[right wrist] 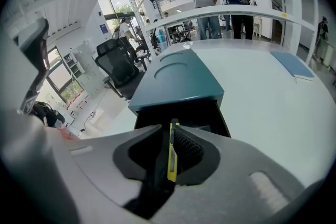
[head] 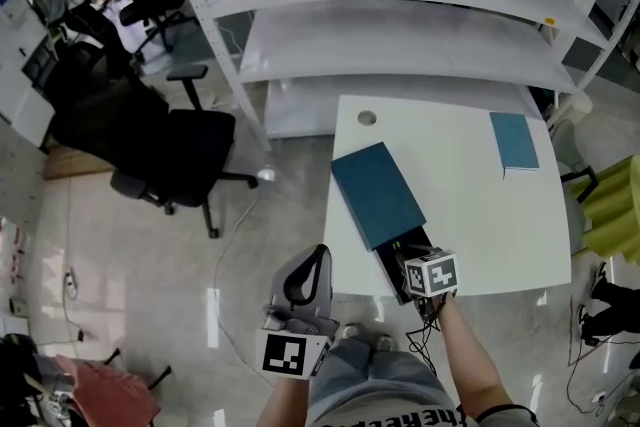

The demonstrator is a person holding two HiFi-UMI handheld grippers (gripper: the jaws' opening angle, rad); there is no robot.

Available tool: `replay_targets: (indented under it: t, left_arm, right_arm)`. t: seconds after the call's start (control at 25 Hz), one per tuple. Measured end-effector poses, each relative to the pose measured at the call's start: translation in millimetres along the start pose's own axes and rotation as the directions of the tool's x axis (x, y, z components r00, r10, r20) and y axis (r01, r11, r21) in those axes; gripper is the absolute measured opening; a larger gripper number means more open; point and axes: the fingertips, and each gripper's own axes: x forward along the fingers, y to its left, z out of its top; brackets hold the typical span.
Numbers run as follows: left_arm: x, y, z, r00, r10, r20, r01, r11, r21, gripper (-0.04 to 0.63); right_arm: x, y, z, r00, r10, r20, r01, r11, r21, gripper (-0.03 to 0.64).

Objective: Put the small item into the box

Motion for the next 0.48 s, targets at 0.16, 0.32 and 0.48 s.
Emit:
replay_targets:
  t: [0.16,0.32,0.48]
  left_arm:
    - [1,-8,4,1.000,-0.014,0.004,0.014,1.000,0.009,0.011]
    - [2,-14,9,0.999,-0.029,0.014,0.029,1.000,0.013,0.011]
    - [0,-24,9,0.999,-0.044,0.018,0.043,0.999,0.014,0.011]
  right_arm:
    - [-17,6,11,0.997,0.008,0.071,-0.007,1.000,-0.005,0.002]
    - [-36,15,21,0.989,0.033,0.142,-0.029,0.999,-0.029,0.002]
    - [-60,23,26,0.974,0.043,0.224,-0.035,0.999,-0.038,0.002]
